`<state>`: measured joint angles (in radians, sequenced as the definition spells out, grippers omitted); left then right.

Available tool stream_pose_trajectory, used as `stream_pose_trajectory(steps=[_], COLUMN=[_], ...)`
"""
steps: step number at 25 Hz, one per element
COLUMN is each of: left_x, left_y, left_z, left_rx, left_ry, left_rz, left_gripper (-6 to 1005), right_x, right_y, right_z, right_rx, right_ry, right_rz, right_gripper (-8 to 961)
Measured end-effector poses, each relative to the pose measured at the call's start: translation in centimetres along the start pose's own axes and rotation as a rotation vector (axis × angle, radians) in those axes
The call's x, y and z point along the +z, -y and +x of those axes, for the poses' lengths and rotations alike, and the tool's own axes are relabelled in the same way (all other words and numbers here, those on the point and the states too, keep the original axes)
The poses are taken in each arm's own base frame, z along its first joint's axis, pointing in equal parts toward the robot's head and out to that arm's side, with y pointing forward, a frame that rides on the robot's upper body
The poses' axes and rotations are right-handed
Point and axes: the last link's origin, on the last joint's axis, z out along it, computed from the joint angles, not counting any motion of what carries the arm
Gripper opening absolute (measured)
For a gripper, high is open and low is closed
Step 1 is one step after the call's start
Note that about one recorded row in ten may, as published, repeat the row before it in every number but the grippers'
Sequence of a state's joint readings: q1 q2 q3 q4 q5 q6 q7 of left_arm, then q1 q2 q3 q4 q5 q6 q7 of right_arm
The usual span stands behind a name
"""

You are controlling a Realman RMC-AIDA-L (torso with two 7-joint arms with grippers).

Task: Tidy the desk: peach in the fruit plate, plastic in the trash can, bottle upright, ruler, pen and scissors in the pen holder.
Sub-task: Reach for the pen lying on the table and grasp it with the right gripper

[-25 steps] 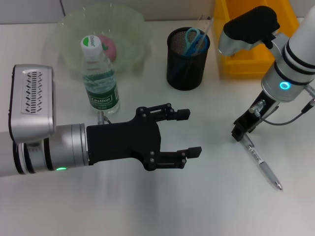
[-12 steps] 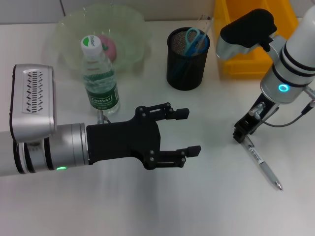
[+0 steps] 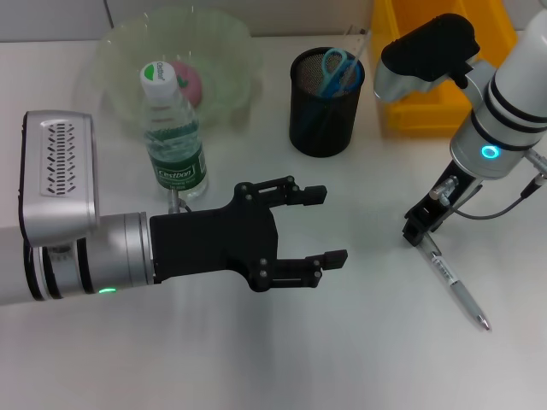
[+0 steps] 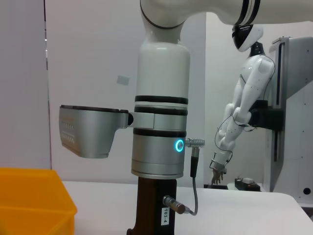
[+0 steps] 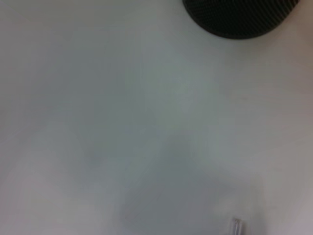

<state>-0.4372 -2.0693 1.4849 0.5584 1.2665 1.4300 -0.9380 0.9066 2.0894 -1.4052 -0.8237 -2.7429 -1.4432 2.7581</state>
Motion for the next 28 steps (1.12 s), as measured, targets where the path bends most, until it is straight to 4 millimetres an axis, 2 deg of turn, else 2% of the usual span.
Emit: stream_pose_trajectory(steps=[28], left_x=[-0.01], left_y=[0.08], left_z=[0.02], left_rx=[0.003], left_ry=[-0.001], left_rz=[0.006], left_gripper=[784], right_x=[0.16], right_y=[-0.41], right_z=[-0.13], right_rx=[-0.031], right_ry=[-0.004], right_rz=[0.006], right_gripper=[323])
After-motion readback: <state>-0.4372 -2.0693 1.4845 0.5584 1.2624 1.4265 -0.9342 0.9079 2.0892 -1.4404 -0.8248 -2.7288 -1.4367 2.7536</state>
